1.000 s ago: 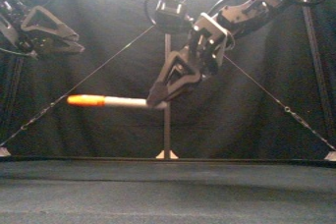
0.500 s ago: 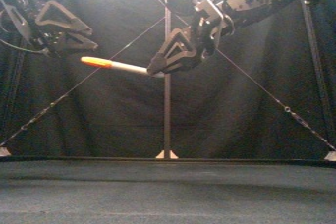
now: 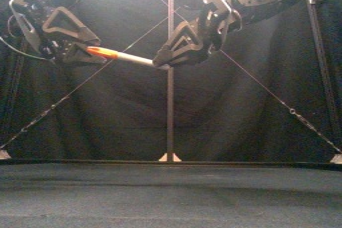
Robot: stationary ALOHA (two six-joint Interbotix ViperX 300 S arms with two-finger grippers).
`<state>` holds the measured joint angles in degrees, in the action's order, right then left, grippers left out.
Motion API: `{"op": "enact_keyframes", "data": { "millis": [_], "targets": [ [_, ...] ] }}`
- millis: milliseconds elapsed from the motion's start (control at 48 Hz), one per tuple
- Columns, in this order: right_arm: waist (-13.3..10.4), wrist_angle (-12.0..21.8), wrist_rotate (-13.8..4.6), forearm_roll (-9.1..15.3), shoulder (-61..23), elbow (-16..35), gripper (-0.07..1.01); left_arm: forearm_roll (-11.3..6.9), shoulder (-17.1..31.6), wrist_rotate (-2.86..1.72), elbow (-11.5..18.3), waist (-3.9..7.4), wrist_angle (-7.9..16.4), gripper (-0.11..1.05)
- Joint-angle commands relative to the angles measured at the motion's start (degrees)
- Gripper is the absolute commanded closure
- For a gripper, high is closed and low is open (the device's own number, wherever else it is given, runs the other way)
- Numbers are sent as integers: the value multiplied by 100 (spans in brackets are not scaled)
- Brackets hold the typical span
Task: Uncap the pen
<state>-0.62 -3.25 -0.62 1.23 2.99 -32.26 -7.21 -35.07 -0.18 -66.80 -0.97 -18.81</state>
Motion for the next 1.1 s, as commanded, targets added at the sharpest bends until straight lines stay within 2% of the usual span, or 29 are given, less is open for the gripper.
{"op": "enact_keyframes", "data": {
  "millis": [21, 229, 375, 562, 729, 833, 958, 1104],
  "targets": [
    [-44, -176, 9, 9, 246, 53, 40, -88, 26, -9, 176, 0, -62, 7],
    [-44, -185, 18, 9, 246, 44, 40, -396, 26, 0, 211, 0, -62, 9],
    [-70, -185, 18, 9, 246, 35, 40, -492, 26, 0, 211, -9, -62, 10],
    [-97, -246, 18, 35, 255, 35, 40, -527, 26, -9, 211, -35, -53, 11],
    [-123, -360, 9, 105, 255, 44, 40, -765, 26, 0, 211, -26, -53, 11],
    [-132, -404, 9, 105, 255, 35, 40, -826, 26, 0, 211, -26, -62, 12],
    [-132, -404, 9, 105, 255, 35, 40, -835, 26, 0, 211, -9, -62, 19],
    [-141, -404, 9, 105, 255, 9, 40, -835, 26, 0, 220, 18, -62, 33]
  ]
}}
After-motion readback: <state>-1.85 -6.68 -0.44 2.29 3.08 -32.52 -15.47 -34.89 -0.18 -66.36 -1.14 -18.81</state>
